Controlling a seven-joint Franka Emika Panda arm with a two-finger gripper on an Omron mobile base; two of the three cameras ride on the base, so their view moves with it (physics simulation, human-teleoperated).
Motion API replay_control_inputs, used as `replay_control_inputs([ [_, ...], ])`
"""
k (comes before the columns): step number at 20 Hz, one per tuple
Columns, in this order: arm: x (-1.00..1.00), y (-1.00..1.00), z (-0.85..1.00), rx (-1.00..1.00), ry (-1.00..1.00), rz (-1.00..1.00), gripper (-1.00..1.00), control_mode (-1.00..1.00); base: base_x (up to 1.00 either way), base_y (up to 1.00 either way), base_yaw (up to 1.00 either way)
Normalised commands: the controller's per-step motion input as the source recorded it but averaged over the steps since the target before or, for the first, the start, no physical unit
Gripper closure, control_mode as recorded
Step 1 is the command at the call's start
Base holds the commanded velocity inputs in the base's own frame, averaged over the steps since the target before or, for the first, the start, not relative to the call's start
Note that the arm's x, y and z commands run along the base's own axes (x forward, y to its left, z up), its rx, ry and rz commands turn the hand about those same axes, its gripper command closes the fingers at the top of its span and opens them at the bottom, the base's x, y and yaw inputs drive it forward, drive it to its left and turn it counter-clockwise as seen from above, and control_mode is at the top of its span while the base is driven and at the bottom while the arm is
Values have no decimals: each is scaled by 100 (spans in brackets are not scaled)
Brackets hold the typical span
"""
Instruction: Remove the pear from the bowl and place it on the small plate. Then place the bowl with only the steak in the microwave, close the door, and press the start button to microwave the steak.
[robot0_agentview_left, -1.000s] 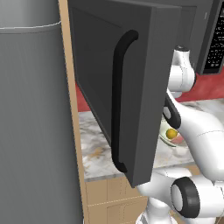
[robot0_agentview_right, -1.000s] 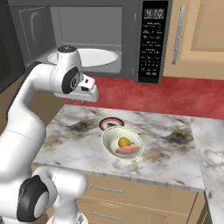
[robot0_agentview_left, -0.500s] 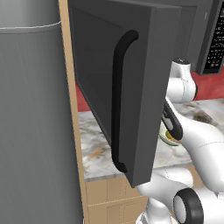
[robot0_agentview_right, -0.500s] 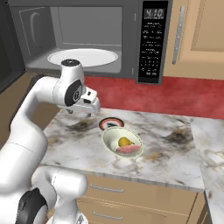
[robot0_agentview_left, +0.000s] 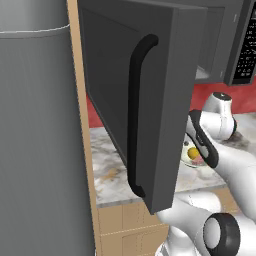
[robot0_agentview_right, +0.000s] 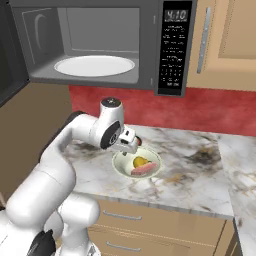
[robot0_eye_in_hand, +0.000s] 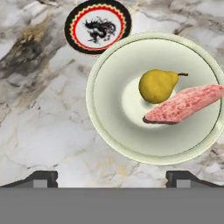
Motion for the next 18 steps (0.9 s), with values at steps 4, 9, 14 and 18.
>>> replay_control_inputs([
  [4,70,-56,-19,3,19,-9,-100,-100,0,0,0],
  [9,31,0,-40,-7,12,0,-100,-100,0,0,0],
  [14,-11,-14,-47,-1,0,-3,-100,-100,0,0,0],
  [18,14,-13,-16,0,0,-13,-100,-100,0,0,0],
])
